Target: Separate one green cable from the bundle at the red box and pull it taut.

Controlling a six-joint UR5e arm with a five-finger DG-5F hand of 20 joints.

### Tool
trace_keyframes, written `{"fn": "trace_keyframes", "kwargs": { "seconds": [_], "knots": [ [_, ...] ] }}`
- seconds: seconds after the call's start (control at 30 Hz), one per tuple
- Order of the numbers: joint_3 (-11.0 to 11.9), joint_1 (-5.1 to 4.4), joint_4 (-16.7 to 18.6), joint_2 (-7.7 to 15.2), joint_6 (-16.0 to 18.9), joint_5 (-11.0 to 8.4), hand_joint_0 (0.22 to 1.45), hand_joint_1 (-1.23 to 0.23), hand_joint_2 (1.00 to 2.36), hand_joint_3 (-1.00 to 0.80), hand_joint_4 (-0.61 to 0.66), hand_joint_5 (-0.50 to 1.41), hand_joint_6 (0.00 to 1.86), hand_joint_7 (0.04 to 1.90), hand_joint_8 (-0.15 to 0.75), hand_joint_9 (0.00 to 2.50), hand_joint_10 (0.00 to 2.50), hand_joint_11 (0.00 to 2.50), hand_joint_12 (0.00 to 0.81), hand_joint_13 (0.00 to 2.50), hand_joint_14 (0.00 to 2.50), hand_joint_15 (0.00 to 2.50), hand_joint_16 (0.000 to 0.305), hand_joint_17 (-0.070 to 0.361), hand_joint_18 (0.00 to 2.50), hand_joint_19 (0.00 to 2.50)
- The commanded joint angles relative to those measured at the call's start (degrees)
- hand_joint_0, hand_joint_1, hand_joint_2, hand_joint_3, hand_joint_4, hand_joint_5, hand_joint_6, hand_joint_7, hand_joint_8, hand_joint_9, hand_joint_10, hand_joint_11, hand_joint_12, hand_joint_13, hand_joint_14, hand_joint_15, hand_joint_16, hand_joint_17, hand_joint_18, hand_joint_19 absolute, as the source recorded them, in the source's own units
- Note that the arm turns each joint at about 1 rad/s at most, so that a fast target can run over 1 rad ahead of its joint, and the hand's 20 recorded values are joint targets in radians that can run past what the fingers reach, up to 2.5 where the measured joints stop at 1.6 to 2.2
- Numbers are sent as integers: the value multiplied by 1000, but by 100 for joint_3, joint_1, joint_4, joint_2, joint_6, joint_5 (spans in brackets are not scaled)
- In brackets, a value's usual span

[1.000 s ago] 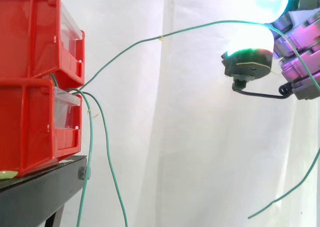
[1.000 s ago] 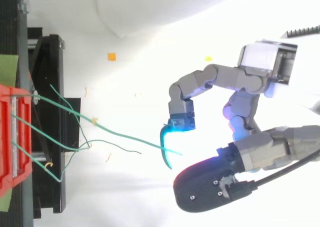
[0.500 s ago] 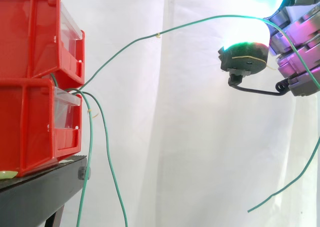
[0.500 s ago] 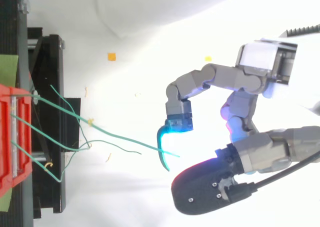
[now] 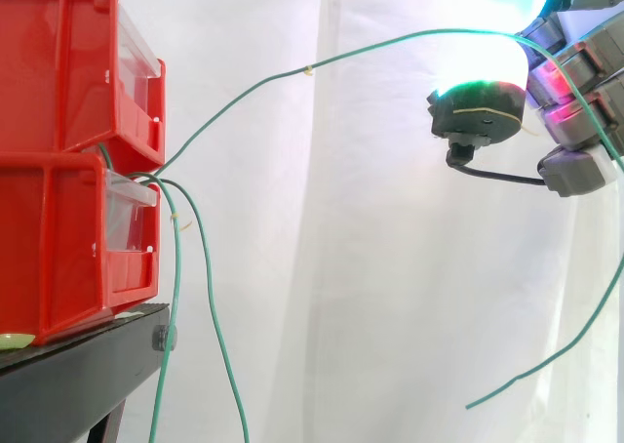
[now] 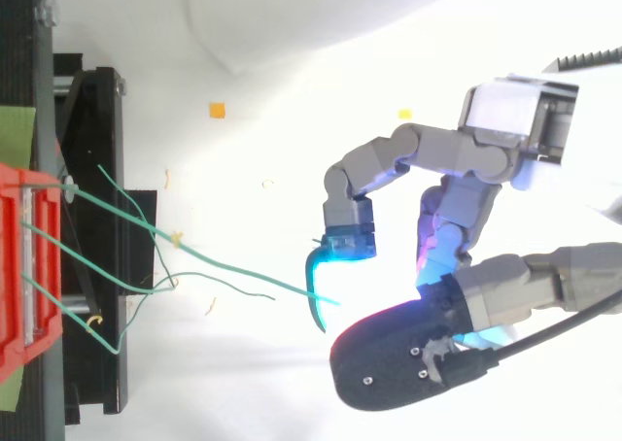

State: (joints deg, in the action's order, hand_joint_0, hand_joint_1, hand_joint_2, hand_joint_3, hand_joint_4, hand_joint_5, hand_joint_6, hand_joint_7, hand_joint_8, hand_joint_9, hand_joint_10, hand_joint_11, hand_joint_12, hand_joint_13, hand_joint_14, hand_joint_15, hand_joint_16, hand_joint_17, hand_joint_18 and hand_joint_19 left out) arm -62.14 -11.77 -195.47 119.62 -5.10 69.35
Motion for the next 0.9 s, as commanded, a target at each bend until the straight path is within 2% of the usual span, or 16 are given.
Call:
{"fn": "trace_keyframes", "kwargs": {
  "seconds": [0.0, 0.87],
  "knots": [
    [0, -1, 0, -1, 0, 0, 721, -557, 1000, -500, 312, -29, 763, 1148, 131, 1394, 8, 1671, 194, 1203, 328, 1633, 23, 52, 848, 899],
    [0, -1, 0, -1, 0, 0, 715, -555, 1000, -500, 317, -29, 767, 1145, 126, 1440, 6, 1733, 189, 1226, 378, 1662, 25, 55, 878, 927]
  ]
}}
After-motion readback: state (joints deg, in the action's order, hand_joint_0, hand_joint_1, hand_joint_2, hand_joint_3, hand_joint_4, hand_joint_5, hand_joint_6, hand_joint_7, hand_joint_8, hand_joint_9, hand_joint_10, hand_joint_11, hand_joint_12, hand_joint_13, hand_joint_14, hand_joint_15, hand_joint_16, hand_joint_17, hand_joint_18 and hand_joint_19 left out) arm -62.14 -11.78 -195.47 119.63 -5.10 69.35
